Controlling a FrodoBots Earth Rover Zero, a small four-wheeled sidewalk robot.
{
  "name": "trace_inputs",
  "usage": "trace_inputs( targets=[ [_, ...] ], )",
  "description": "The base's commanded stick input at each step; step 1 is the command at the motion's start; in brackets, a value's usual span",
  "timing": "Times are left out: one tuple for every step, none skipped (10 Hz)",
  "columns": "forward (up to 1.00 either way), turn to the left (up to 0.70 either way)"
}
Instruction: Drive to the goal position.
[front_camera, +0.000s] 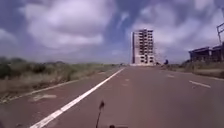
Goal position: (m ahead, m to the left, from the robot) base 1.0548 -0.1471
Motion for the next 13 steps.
trace_inputs(
  targets=[
    [1.0,0.0],
    [1.0,0.0],
    [1.0,0.4],
    [1.0,0.4],
    [1.0,0.23],
    [1.0,0.05],
    [0.63,0.0],
    [0.1,0.0],
    [0.0,0.0],
    [0.0,0.0],
    [0.0,0.0],
    [0.0,0.0],
    [0.0,0.0]
  ],
)
